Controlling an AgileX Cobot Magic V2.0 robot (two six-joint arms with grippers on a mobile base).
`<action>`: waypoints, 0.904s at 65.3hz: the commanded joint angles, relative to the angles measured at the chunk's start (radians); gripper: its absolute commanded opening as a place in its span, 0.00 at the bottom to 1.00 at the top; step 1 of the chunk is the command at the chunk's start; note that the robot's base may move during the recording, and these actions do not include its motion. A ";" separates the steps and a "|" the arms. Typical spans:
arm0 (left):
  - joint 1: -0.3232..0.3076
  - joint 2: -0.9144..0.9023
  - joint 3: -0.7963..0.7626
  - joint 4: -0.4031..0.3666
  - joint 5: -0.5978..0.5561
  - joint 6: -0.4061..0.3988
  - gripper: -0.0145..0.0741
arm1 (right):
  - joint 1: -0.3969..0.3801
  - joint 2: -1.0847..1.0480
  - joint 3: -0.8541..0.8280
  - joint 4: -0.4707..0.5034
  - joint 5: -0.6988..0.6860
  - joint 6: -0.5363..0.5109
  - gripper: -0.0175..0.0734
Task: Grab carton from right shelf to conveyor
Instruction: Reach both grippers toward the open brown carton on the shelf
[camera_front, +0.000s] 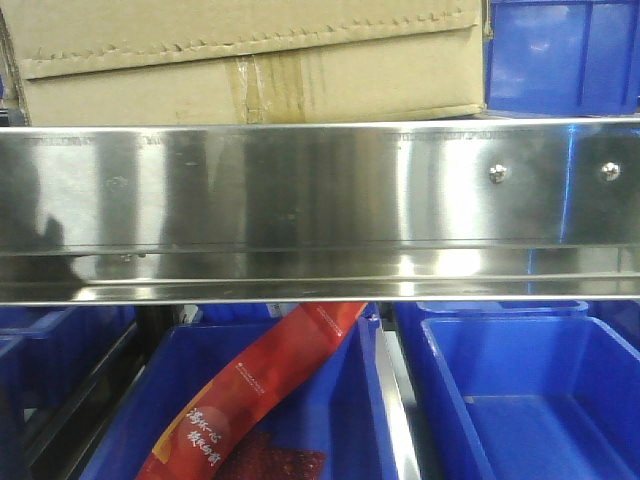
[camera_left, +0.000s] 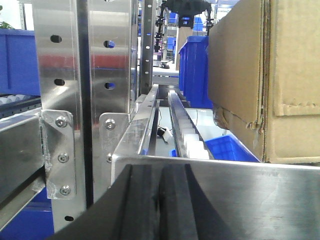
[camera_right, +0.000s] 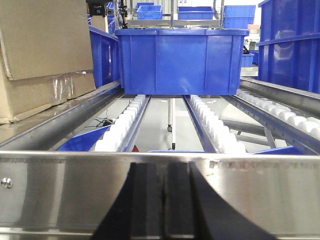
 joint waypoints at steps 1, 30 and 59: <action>-0.001 -0.004 -0.003 -0.007 -0.012 0.002 0.18 | -0.005 -0.004 -0.002 -0.003 -0.023 -0.008 0.12; -0.001 -0.004 -0.003 -0.007 -0.016 0.002 0.18 | -0.005 -0.004 -0.002 -0.003 -0.023 -0.008 0.12; -0.001 -0.004 -0.003 -0.020 -0.099 0.002 0.18 | -0.005 -0.004 -0.002 0.029 -0.162 -0.008 0.12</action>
